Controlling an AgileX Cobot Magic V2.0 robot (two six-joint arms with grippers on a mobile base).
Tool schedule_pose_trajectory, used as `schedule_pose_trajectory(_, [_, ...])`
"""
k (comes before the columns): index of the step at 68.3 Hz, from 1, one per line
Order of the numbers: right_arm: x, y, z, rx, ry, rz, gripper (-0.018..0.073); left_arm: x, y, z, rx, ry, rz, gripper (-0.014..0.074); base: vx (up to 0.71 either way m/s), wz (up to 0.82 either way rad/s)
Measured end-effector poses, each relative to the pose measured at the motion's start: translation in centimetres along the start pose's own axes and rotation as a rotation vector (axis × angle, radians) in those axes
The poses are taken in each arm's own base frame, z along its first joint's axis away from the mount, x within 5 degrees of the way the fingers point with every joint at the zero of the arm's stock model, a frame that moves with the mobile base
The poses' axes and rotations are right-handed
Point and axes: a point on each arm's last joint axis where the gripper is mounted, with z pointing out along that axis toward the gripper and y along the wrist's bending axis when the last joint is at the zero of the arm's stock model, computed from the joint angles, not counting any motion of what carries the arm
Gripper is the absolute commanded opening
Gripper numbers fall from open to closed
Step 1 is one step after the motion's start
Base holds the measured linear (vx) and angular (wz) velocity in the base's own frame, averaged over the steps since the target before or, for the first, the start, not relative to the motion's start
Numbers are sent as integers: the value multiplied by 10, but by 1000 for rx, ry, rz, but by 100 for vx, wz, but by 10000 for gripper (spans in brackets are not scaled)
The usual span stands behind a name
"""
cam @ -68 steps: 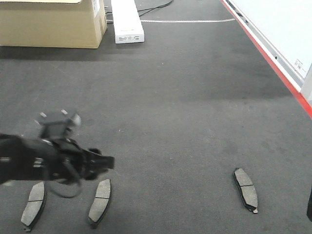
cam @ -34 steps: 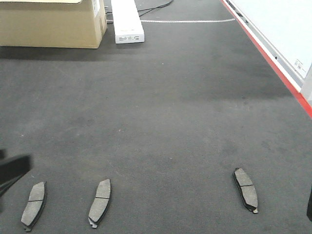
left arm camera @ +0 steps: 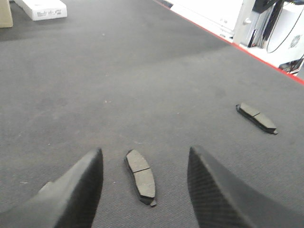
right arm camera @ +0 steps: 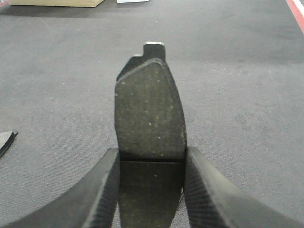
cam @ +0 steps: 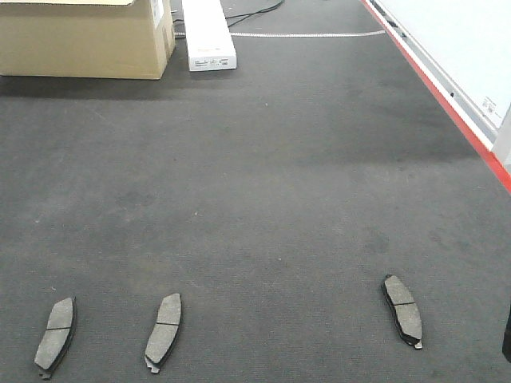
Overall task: Move and align brake pads A on conveyor
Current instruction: 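Open the left gripper and raise it away from the pad, then lower the right gripper's pad onto the belt beside the other pad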
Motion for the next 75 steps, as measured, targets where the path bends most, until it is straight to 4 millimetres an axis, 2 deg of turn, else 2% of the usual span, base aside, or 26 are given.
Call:
schedule_pose_trajectory(22, [0, 0, 0, 0, 0, 0, -4, 7, 0, 0, -5, 74, 2, 398, 0, 0])
schedule_pose_trajectory(51, [-3, 4, 5, -43, 1, 57, 9, 7, 0, 0, -4, 80, 2, 398, 0, 0])
schedule_pose_trajectory(61, [-13, 7, 24, -46, 124, 78, 42, 7, 0, 0, -4, 81, 2, 398, 0, 0])
schedule_pose_trajectory(75, [-30, 16, 70, -74, 353, 163, 68, 7, 0, 0, -4, 81, 2, 398, 0, 0])
